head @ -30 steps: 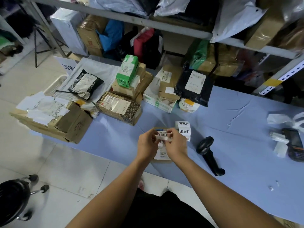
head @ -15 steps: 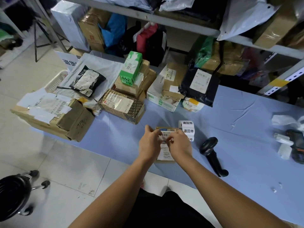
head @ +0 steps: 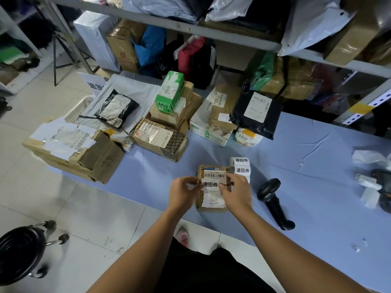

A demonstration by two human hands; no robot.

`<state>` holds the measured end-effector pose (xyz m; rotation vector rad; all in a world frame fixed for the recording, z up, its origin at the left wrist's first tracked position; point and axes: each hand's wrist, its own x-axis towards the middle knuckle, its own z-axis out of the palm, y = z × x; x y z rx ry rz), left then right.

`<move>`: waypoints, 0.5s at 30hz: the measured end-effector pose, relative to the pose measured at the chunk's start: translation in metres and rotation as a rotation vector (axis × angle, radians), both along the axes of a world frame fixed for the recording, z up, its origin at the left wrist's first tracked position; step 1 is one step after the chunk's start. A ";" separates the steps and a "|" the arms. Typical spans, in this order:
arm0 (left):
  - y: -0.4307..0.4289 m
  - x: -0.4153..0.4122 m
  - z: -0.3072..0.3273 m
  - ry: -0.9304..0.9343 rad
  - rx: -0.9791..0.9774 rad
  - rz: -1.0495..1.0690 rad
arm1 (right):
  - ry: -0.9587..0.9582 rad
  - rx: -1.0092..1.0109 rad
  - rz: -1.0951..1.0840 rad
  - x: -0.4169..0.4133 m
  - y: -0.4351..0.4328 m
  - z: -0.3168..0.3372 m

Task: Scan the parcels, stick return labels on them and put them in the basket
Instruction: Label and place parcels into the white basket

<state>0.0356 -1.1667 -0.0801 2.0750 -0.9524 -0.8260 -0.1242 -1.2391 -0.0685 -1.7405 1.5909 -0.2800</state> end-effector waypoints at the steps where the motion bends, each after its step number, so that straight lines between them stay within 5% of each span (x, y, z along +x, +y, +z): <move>1: 0.000 -0.001 0.001 0.040 0.010 0.043 | -0.038 0.023 -0.051 -0.001 0.001 0.000; 8: -0.005 -0.022 -0.001 0.342 0.088 0.116 | -0.192 0.236 -0.139 -0.020 0.005 -0.004; 15: 0.018 -0.025 0.023 0.318 -0.010 0.259 | -0.274 0.192 -0.001 -0.011 0.009 0.013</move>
